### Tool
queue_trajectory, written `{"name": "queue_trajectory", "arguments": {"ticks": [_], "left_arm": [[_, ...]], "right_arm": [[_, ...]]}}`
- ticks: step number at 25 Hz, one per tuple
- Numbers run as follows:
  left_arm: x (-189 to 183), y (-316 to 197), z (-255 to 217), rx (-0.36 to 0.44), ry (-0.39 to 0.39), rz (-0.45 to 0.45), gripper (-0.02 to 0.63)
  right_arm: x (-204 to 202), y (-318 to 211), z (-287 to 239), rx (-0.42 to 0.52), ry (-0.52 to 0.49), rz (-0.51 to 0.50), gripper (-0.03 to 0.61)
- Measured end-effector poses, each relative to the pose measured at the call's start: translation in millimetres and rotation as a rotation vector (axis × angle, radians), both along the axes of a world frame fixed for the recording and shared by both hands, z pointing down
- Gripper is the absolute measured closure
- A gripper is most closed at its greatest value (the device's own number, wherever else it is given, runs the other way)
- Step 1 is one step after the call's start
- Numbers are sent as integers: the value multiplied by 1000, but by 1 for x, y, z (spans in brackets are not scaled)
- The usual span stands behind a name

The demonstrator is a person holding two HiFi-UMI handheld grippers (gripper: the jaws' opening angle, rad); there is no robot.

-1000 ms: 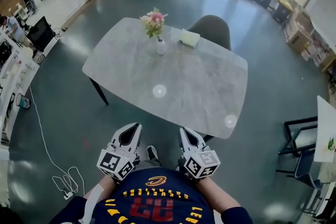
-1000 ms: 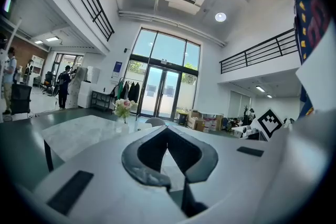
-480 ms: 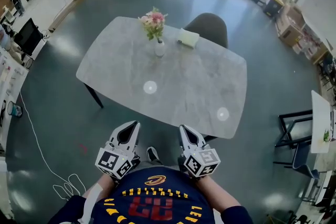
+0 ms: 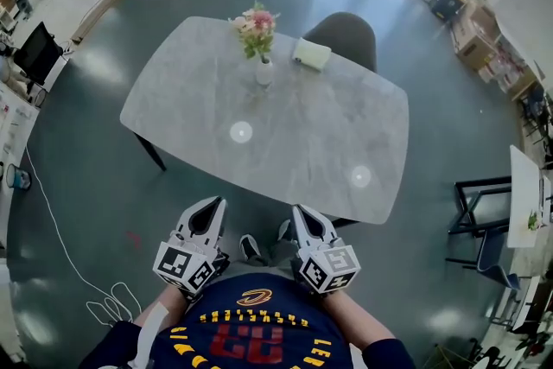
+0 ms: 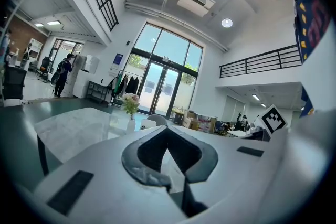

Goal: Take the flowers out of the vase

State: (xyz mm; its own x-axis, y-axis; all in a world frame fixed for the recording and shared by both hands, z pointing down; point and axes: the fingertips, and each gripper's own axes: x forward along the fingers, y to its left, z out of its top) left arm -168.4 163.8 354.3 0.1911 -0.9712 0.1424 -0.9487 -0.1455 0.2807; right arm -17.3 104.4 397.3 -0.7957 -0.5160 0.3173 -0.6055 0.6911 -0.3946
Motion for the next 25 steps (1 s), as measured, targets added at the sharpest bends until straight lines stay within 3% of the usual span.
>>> {"name": "queue_trajectory", "arguments": {"ticks": [11, 25], "left_arm": [[-19, -39, 3, -37, -65, -44, 611], [-27, -155, -18, -27, -120, -106, 611]], "right_arm": [[-29, -48, 16, -47, -58, -33, 575], [-40, -166, 0, -31, -135, -66, 575]]}}
